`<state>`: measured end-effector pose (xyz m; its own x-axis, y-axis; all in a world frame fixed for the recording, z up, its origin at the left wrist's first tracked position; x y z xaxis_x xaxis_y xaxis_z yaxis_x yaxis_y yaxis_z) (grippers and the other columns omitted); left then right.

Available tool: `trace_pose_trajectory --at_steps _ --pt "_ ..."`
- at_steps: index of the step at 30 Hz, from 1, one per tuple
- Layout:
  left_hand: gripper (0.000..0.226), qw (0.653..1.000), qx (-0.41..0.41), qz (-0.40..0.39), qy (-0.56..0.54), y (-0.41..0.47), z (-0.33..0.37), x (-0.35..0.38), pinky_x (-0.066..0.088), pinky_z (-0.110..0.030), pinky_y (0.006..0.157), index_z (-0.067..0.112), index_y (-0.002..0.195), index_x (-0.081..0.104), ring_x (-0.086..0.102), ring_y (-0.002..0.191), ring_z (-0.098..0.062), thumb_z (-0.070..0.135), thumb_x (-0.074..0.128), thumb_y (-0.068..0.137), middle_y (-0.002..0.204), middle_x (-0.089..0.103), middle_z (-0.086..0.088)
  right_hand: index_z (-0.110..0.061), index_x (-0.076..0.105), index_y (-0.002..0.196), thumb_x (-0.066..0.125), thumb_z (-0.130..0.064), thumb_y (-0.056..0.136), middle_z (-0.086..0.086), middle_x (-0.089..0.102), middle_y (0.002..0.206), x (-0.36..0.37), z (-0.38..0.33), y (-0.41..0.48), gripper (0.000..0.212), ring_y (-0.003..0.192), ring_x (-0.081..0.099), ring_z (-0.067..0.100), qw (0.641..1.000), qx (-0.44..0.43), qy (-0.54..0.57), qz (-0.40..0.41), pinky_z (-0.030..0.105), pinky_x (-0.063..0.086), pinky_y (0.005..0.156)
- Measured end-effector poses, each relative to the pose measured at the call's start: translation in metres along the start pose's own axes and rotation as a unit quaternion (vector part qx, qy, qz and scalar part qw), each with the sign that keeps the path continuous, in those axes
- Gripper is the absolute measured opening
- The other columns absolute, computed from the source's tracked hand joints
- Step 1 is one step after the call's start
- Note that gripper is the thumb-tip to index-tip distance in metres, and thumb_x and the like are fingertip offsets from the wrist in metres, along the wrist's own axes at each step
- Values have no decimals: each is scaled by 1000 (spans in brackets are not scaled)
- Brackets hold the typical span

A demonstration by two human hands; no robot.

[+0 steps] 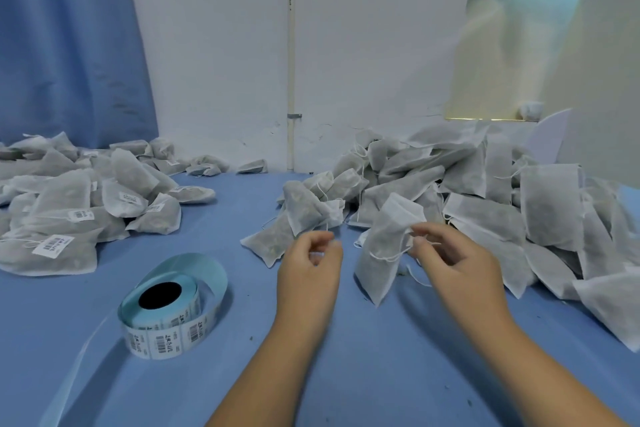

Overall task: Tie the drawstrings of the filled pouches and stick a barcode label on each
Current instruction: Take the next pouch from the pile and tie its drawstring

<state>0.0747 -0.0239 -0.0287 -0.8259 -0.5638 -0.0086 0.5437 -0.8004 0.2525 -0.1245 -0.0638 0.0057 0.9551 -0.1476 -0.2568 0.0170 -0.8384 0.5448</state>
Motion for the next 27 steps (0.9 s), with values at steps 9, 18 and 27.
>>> trace_pose_trajectory --at_steps 9,18,27 --pt "95 980 46 -185 -64 -16 24 17 50 -20 91 40 134 44 60 115 2 62 80 49 127 63 16 -28 74 79 68 3 85 -7 74 79 14 -32 -17 32 74 70 5 982 -56 157 -87 14 52 69" --pt "30 970 47 -229 -70 -28 28 22 52 -17 70 35 95 73 71 87 -5 26 82 67 94 77 7 -19 64 105 58 6 90 1 72 68 7 -24 -10 30 59 63 9 968 48 199 -144 21 52 57" --pt "42 969 137 -132 155 -28 33 11 38 1 68 53 96 58 55 86 20 20 77 77 91 58 45 -15 63 72 47 -5 91 -6 35 50 11 -2 -18 28 43 28 13 915 204 70 -342 22 27 45"
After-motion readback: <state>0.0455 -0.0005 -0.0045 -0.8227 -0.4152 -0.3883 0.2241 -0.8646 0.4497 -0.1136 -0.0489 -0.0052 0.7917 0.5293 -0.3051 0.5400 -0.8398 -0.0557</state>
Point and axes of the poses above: each hand's wrist, its own y-axis towards the middle knuckle, its own x-axis out of the palm, z = x × y, the point moved 5 cm from there along y, towards the middle knuckle
